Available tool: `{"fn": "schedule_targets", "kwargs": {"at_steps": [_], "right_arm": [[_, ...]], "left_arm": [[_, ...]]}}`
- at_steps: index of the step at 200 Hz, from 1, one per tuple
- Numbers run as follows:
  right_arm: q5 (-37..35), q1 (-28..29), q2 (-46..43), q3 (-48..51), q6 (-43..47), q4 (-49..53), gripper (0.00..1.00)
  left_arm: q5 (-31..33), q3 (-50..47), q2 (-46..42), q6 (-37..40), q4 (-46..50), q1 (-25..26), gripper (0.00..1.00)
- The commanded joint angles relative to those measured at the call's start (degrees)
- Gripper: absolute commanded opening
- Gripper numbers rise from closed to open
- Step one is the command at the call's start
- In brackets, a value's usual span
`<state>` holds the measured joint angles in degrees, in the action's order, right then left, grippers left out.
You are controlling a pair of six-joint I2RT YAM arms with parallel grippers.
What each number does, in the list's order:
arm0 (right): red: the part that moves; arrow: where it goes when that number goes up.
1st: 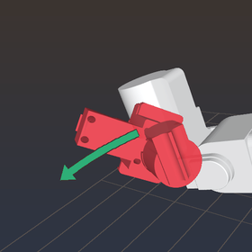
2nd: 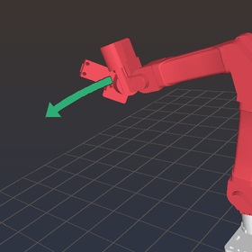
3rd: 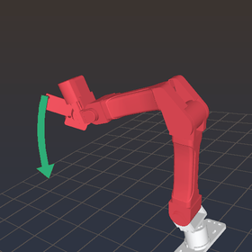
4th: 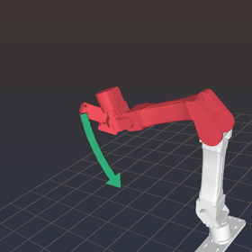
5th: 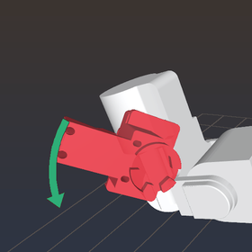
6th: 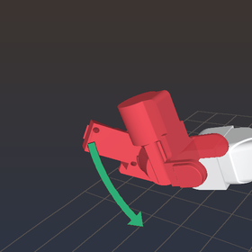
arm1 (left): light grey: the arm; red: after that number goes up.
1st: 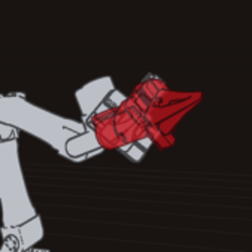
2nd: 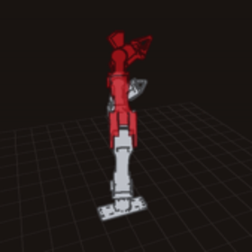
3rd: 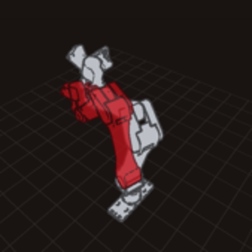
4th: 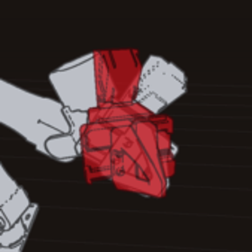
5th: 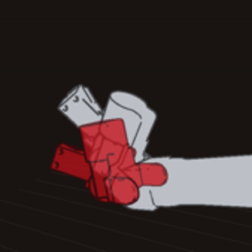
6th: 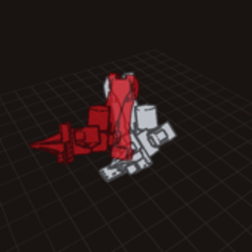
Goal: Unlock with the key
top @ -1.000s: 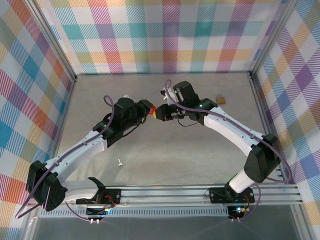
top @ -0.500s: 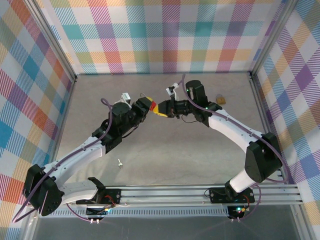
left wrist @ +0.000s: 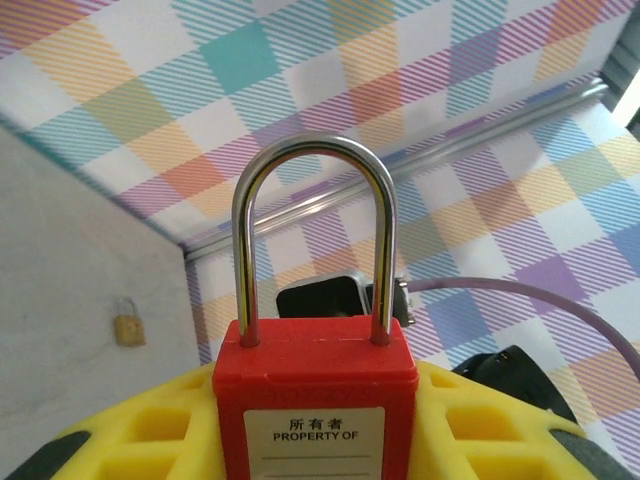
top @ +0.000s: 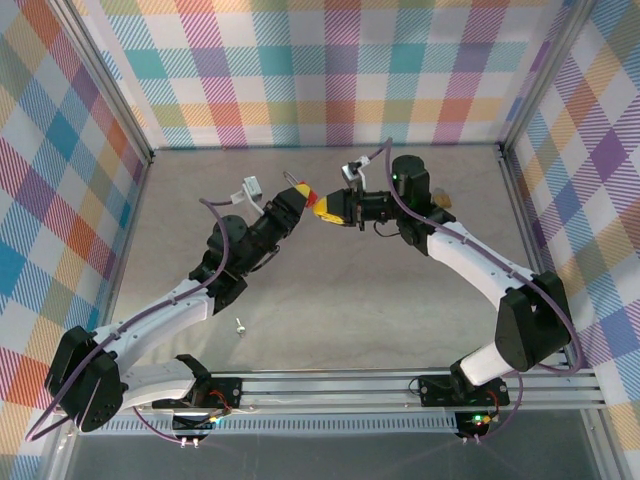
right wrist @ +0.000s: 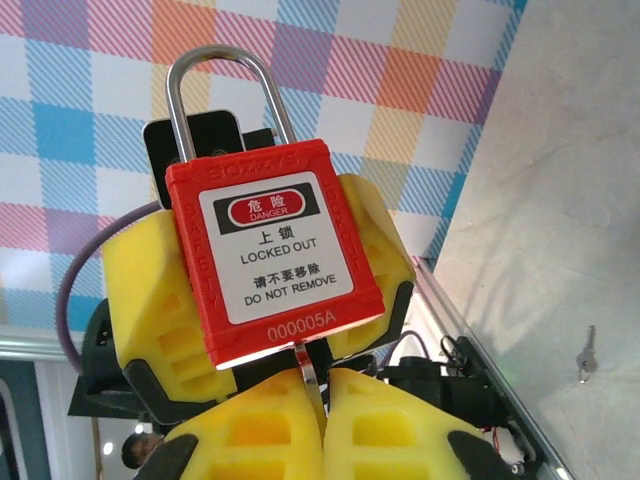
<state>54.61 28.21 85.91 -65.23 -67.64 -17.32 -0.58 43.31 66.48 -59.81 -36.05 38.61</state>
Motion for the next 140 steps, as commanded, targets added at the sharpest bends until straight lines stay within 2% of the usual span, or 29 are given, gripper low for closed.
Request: {"fn": "schedule_targets", "kwargs": {"at_steps": [1, 55, 140], "right_arm": [[-8.7, -5.4, 0.3, -0.6, -5.2, -2.3, 0.01], [-7.2, -7.4, 0.4, -1.5, -7.1, -2.2, 0.05], [-5.2, -8.5, 0.5, -1.2, -10.6, -2.8, 0.13]], "left_arm": [[-9.2, 0.2, -0.4, 5.5, -12.1, 1.4, 0.00], [-13.8, 2.4, 2.2, 6.0, -15.8, 0.9, 0.00], [-14.5, 3.1, 1.6, 7.8, -14.4, 0.9, 0.00]]}}
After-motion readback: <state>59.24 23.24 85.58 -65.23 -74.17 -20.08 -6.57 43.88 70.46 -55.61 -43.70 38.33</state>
